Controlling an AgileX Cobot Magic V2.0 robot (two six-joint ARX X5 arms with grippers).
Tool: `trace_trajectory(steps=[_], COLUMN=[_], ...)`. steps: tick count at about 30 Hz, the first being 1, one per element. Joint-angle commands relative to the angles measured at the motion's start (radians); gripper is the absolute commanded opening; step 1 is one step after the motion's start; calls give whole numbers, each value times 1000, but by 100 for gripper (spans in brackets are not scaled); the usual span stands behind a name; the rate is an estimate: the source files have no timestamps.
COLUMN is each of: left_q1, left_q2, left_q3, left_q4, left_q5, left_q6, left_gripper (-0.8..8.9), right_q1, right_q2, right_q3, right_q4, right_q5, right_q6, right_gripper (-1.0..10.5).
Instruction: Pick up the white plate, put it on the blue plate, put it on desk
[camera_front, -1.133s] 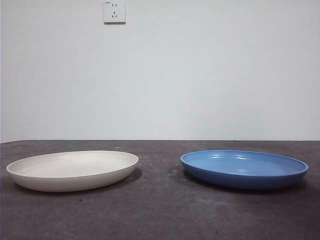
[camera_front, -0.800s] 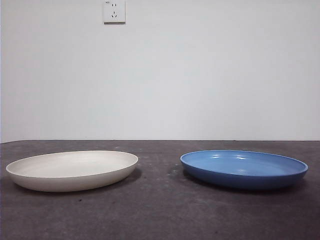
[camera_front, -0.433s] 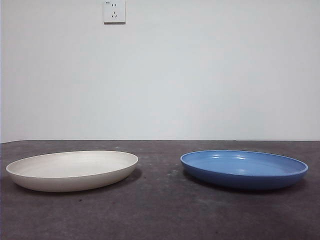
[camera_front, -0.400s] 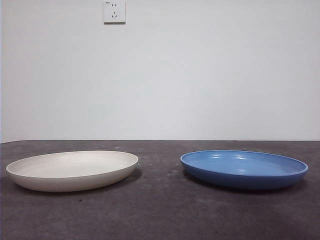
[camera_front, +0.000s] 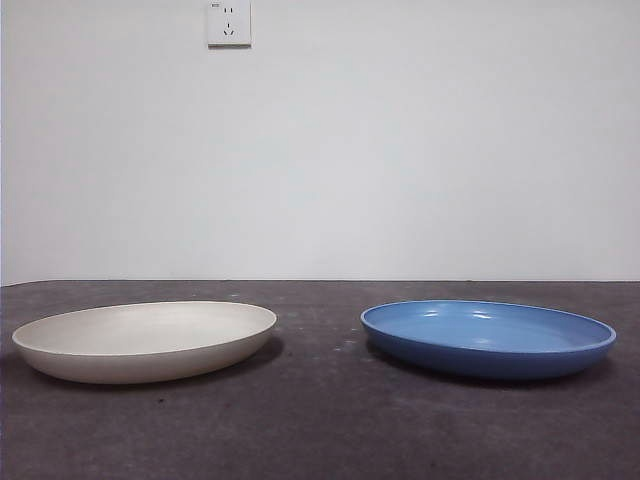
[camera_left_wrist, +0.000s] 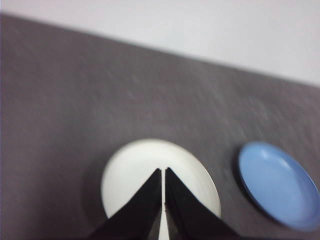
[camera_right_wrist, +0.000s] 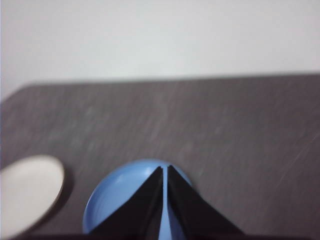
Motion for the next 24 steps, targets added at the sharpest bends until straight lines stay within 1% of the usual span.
trace_trajectory(steps=[1,4,7,10,13,15,21,23,24], left_q1=[-10,-26,-49,-76,-103,-114,-123,-123,-123], left_q2=[66,126,170,196,201,201,201,201,201], left_q3=[67,120,165,193,195,195,195,195,195], left_q4=[-58,-143,-234,-315,-362,-377,-378,-378,-378], left_q5=[67,120,128,128,128,128,127,127,127], left_q6=[63,108,166,217,249,260,263,263,262], left_gripper=[10,10,10,10,10,10,12,44,77], right_q1=[0,2,17,43,74,91,117,117,117], right_q2=[80,154,216,256,284,294,299,299,299], right_q3=[65,105,128,130,130,130,130,130,130], right_q4=[-79,-153,-217,-266,-324,-345,-348,-347,-348], right_q5=[-55,-123,-158,-160,-159,-159,-159,-159,-158], right_q6=[-74,-111,-142,-160,-187,-200,-200,-196,-195], right_gripper=[8,8,8,8,8,8,8,9,14])
